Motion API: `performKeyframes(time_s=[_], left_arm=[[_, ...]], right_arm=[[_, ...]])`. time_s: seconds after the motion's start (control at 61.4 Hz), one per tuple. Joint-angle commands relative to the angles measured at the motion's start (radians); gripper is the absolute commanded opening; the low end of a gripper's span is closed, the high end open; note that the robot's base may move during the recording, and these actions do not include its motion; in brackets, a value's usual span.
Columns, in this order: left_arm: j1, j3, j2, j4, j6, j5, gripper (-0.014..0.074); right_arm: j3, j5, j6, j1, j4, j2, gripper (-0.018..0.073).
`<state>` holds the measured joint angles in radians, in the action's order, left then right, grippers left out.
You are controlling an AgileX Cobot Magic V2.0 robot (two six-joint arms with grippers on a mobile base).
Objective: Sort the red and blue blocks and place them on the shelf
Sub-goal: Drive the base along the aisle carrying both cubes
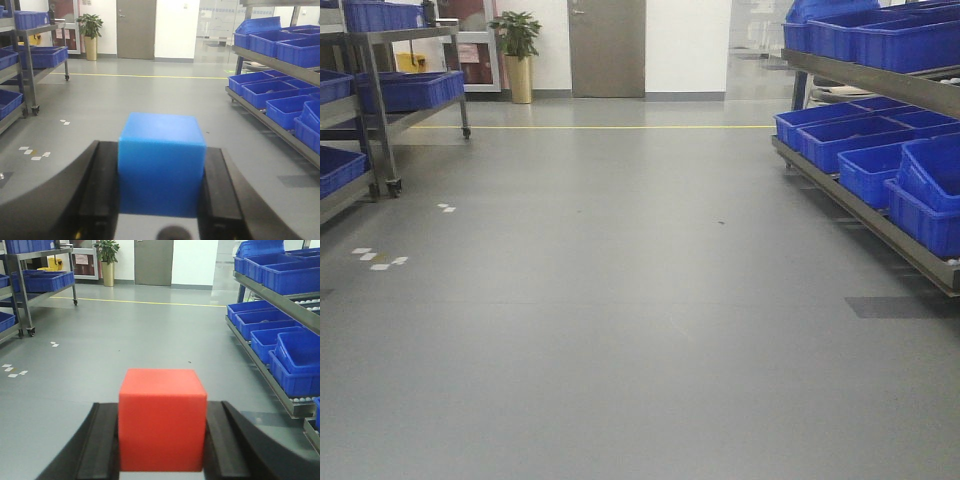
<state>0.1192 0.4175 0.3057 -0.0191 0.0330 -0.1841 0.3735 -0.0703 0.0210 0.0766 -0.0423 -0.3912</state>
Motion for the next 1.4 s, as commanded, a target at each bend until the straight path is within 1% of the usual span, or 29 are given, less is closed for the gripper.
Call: performKeyframes(time_s=[0.0,1.384], left_arm=[[0.001,0.029,0.008,-0.001,-0.001,0.088,0.0122],[0.001,0.029,0.008,-0.001,-0.001,0.088,0.0122]], right_arm=[[0.029,0.088,0.009,-0.006,-0.002,-0.004,0.0068],[0.029,0.087,0.009,-0.006,-0.002,-0.004,0.0068]])
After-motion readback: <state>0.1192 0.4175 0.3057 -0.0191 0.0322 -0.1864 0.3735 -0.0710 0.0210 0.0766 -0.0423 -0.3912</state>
